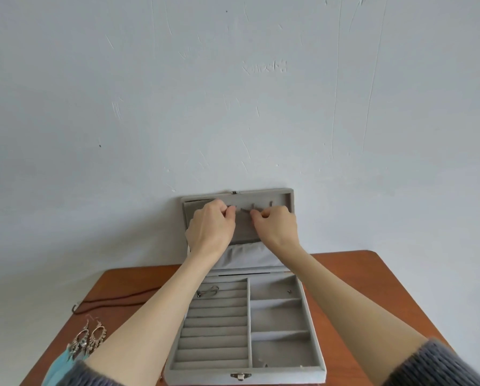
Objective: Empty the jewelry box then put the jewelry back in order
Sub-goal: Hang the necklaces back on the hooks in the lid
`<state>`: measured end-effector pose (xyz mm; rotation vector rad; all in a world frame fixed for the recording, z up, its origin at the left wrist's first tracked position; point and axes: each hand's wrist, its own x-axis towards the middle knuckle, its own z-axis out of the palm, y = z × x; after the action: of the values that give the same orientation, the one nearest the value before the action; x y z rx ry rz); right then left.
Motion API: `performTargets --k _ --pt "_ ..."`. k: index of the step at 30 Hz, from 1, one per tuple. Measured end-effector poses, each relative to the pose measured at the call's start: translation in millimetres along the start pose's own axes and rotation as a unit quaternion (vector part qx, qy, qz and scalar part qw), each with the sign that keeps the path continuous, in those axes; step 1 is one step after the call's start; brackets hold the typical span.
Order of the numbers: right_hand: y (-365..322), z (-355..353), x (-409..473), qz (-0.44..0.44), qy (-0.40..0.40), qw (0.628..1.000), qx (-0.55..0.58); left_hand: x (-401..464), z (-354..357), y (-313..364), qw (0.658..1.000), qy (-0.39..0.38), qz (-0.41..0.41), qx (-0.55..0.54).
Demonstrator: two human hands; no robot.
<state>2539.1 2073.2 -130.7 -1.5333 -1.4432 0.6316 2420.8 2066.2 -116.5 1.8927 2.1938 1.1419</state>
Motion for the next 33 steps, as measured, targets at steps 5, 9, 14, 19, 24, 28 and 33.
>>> performTargets --k 5,9,14,19,24,28,33 --pt "4.5 3.5 -11.7 -0.002 -0.007 0.999 -0.048 -10.3 -6.3 -12.2 0.997 -0.075 0.016 0.002" --pt "13.2 5.2 -26.1 -0.142 0.020 0.980 -0.140 -22.5 -23.9 -29.1 0.982 -0.175 0.073 0.001" --pt "24.2 5.6 -28.0 -0.218 0.030 0.958 -0.182 -38.4 -46.9 -46.1 0.948 -0.294 0.120 0.035" --pt "24.1 4.0 -29.3 -0.174 0.011 0.974 -0.146 -37.4 -64.5 -30.8 0.928 -0.337 0.157 -0.008" --pt "24.9 -3.8 -25.6 -0.094 -0.028 0.993 -0.068 -33.4 -63.0 -15.7 0.946 -0.263 0.120 -0.150" --pt "28.9 -6.5 -24.4 -0.071 -0.045 0.993 -0.086 -28.5 -52.5 -7.9 0.928 -0.201 -0.001 -0.314" --pt "27.4 -5.5 -22.8 -0.039 -0.041 0.993 -0.106 -24.8 -43.6 3.5 0.876 -0.152 -0.069 -0.453"
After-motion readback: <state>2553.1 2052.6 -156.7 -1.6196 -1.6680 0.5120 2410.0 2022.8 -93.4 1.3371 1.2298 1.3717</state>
